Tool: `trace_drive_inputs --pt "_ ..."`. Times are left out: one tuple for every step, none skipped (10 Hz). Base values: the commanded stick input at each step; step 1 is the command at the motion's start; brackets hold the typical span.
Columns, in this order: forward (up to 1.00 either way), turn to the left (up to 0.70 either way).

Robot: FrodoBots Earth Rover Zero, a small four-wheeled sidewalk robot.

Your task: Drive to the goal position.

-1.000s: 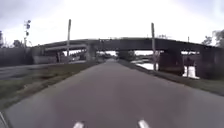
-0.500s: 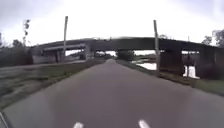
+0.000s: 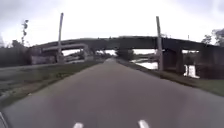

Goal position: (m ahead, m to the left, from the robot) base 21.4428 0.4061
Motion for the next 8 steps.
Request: trace_drive_inputs --pt "0.7 0.0" --pt "0.7 0.0" --pt "0.7 0.0" --pt "0.7 0.0" --pt "0.7 0.0" --pt "0.7 0.0" --pt "0.7 0.0" --pt "0.7 0.0"
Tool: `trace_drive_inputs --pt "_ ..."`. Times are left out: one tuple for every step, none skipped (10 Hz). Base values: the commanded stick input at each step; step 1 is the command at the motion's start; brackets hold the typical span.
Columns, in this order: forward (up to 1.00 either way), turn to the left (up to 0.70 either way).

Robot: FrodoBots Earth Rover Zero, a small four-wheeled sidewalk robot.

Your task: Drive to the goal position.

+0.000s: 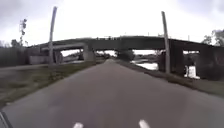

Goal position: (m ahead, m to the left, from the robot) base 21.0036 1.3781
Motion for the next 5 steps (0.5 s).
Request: trace_drive_inputs --pt "0.7 0.0" --pt "0.7 0.0" --pt "0.7 0.0" --pt "0.7 0.0" --pt "0.7 0.0"
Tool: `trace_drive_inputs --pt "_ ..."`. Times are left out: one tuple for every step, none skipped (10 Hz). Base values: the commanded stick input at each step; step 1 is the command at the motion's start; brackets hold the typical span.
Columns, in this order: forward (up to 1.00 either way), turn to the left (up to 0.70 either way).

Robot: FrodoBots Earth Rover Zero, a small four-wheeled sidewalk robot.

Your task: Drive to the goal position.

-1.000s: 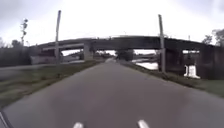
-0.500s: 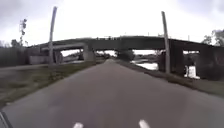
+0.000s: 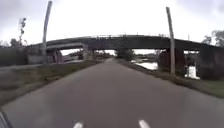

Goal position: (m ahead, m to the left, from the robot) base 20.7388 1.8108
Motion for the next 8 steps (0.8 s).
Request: trace_drive_inputs --pt "0.7 0.0" --pt "0.7 0.0" --pt "0.7 0.0" --pt "0.7 0.0" --pt "0.7 0.0" --pt "0.7 0.0" --pt "0.7 0.0" --pt "0.7 0.0"
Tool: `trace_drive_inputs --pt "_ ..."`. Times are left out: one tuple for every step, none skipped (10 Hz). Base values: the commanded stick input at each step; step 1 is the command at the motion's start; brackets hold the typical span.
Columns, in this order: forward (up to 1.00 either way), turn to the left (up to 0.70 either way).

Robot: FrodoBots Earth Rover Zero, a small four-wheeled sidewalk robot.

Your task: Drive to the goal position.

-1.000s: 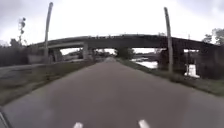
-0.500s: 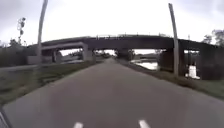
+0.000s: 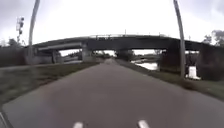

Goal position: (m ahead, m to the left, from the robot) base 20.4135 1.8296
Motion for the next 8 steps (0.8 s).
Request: trace_drive_inputs --pt "0.7 0.0" --pt "0.7 0.0" --pt "0.7 0.0" --pt "0.7 0.0" --pt "0.7 0.0" --pt "0.7 0.0" --pt "0.7 0.0" --pt "0.7 0.0"
